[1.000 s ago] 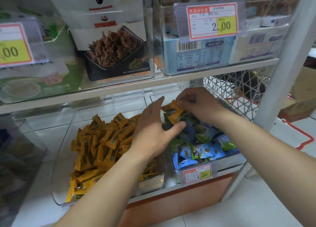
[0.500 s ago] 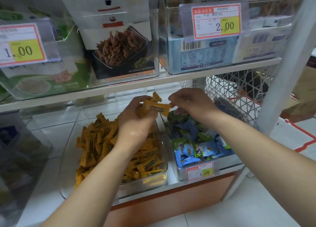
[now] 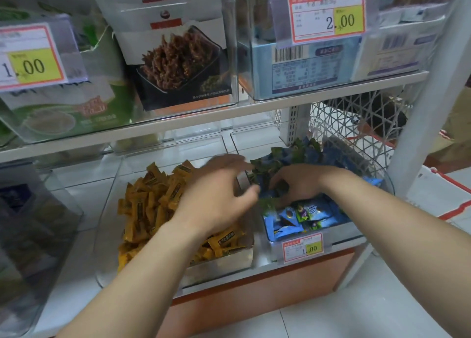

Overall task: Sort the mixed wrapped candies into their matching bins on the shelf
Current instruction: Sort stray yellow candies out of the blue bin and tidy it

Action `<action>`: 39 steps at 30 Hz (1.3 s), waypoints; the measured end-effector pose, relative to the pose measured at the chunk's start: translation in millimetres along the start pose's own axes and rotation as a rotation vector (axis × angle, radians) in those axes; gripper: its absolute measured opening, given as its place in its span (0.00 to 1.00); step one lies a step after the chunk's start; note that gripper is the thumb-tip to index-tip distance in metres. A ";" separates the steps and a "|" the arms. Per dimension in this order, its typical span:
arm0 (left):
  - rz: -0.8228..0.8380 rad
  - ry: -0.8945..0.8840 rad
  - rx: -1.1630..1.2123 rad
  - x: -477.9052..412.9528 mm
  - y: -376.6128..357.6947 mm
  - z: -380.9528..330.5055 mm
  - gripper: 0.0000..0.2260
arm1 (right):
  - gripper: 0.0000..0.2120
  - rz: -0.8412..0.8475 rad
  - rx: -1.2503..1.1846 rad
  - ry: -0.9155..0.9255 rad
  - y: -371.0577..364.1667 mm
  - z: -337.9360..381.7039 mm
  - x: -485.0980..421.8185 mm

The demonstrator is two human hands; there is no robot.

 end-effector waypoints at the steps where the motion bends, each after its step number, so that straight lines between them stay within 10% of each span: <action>1: 0.061 -0.058 -0.007 2.7 -11.3 -12.8 0.25 | 0.15 -0.052 -0.001 -0.003 6.8 -4.2 -2.2; 10: 0.139 -0.298 -0.110 6.4 -42.8 -31.1 0.18 | 0.10 -0.551 0.258 -0.005 65.1 -24.3 0.3; 16: 0.126 -0.311 -0.054 6.2 -42.8 -31.9 0.16 | 0.15 -0.190 0.084 0.116 14.3 11.0 -3.1; 26: 0.034 -0.104 0.120 1.9 -36.7 -18.5 0.17 | 0.13 -0.432 -0.173 0.056 68.9 11.0 9.8; 34: -0.216 0.057 0.268 -8.1 -14.9 -18.9 0.14 | 0.05 -0.550 -0.842 0.126 108.6 37.3 47.1; 39: -0.243 0.132 -0.008 -7.6 11.6 34.7 0.16 | 0.01 -0.442 -0.542 0.066 69.3 35.4 48.6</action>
Point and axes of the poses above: each hand's wrist, its own x-axis away from the middle knuckle, its own y-axis out of the back of the hand, z = x × y, the point moved 10 cm from there along -x, towards the middle knuckle, and after that the axes turned 13 degrees about -z, right-handed, at the moved point
